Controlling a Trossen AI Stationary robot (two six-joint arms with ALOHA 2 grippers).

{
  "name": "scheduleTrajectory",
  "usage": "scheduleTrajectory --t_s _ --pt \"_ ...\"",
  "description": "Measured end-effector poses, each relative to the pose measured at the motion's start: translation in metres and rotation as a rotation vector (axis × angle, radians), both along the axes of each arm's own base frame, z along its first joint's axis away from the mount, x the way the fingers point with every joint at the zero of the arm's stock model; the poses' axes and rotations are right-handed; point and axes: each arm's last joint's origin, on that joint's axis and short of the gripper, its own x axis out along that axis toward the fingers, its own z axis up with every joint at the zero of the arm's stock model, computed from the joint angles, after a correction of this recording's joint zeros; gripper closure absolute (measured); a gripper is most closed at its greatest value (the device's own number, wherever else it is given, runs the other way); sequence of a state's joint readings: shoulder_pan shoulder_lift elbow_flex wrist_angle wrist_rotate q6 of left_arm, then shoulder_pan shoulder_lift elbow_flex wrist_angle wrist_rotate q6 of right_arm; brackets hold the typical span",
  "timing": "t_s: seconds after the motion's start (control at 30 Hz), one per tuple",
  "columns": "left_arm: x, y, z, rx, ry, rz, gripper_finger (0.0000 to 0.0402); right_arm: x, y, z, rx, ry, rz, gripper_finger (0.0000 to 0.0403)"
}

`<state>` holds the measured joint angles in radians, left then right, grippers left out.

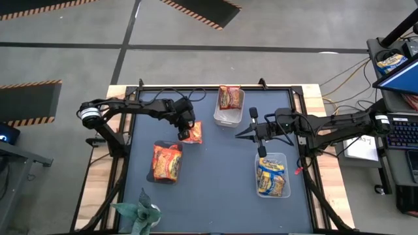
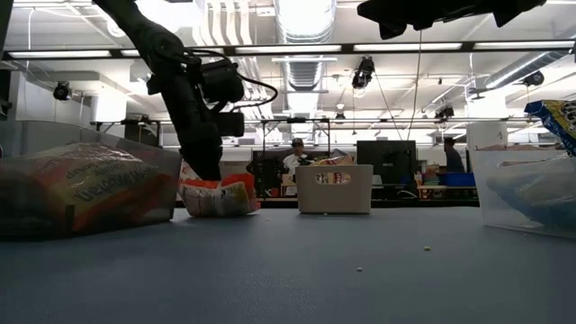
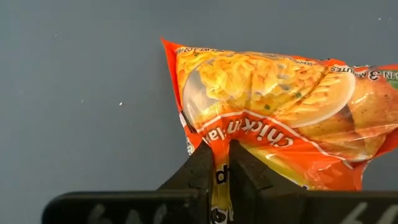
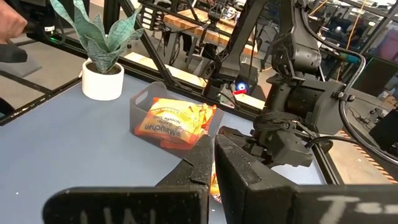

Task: Sort Maruchan noodles
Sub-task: Put the orange noodle pack into the black bin

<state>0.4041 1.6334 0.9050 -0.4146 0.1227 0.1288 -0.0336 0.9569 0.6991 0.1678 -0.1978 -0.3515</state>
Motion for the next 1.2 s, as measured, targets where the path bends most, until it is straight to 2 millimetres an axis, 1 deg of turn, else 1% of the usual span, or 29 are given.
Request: scheduleTrajectory --t_s 0.1,0.27,0.37,0.67,0.83,1.0,1.13,1.2 --pt "0.003 -0.003 0.005 0.005 -0.016 -0.012 0.0394 0.000 0.000 0.000 0.000 0.000 0.000 0.0394" --pt "0.006 -0.013 0.022 0.029 -0.085 -0.049 0.0396 0.000 0.000 0.000 0.000 0.000 0.000 0.0394" --pt "0.007 -0.022 0.031 0.039 -0.124 -0.102 0.0397 0.000 0.000 0.000 0.000 0.000 0.000 0.0394" --pt "0.010 -0.052 0.065 0.010 -0.336 -0.279 0.0397 0.000 0.000 0.000 0.000 0.000 0.000 0.0394" --pt "0.004 -0.071 0.086 -0.009 -0.414 -0.309 0.0397 0.000 0.000 0.000 0.000 0.000 -0.001 0.0394" --pt "-0.008 -0.095 0.117 -0.051 -0.490 -0.332 0.0397 0.000 0.000 0.000 0.000 0.000 0.000 0.0394" --pt "-0.021 -0.116 0.140 -0.113 -0.453 -0.348 0.0397 0.000 0.000 0.000 0.000 0.000 0.000 0.0394" --pt "-0.029 -0.125 0.150 -0.112 -0.383 -0.331 0.0397 0.000 0.000 0.000 0.000 -0.001 -0.001 0.0394"
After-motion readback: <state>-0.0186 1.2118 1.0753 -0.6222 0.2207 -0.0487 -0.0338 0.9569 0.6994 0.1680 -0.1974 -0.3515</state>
